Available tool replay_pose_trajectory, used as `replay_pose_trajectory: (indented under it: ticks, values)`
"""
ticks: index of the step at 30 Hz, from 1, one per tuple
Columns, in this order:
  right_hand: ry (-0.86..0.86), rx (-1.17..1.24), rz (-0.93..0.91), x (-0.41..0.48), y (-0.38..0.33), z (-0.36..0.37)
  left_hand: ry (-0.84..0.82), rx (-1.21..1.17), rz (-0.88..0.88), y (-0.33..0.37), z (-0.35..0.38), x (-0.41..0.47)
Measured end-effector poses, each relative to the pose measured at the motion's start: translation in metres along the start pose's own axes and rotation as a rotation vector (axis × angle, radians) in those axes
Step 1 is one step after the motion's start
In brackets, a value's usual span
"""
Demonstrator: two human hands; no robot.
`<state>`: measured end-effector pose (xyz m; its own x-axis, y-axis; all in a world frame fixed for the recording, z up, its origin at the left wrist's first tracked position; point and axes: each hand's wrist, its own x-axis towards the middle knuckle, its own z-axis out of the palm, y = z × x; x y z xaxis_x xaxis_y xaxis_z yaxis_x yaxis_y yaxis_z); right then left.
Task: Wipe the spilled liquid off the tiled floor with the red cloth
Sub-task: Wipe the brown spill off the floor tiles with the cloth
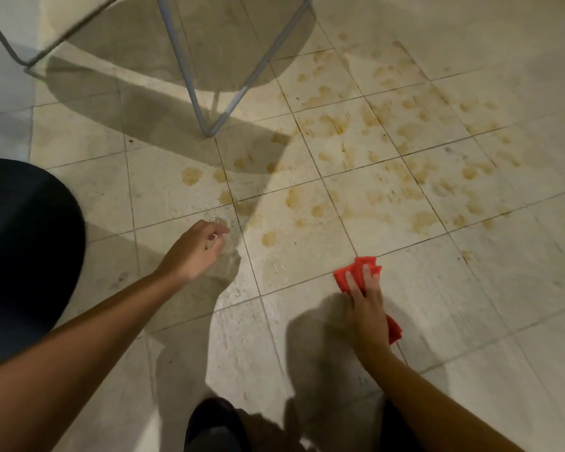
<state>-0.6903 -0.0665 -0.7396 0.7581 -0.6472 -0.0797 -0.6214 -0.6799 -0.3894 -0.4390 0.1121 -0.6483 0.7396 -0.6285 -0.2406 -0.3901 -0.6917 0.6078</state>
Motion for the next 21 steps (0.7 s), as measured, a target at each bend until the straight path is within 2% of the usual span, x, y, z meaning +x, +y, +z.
replay_pose_trajectory:
  ticks: [1,5,8,11,14,16,20,21]
  values:
    - [0.029,0.010,0.055,-0.013,-0.012,0.004,0.003,-0.001,0.013,0.003,0.002,0.001]
    - [0.017,0.124,0.014,-0.022,-0.056,0.020,-0.016,-0.027,0.032,0.009,0.011,0.008]
    - [-0.021,0.027,-0.145,-0.002,-0.067,0.023,-0.043,-0.031,0.052,0.010,0.014,0.011]
    - [-0.041,-0.069,-0.300,0.021,-0.046,0.019,-0.070,-0.015,0.039,0.010,0.013,0.010]
    - [-0.013,-0.133,-0.132,0.037,-0.023,0.009,-0.052,-0.011,0.026,0.003,0.007,0.007]
    - [0.003,-0.140,-0.098,0.036,-0.023,0.002,-0.048,0.069,0.032,-0.003,0.000,0.005]
    - [-0.057,-0.086,-0.179,0.015,-0.033,0.006,0.001,0.089,-0.004,-0.017,-0.016,0.001]
    - [-0.095,-0.001,-0.181,0.008,-0.044,0.006,0.019,0.077,-0.025,-0.021,-0.019,-0.001]
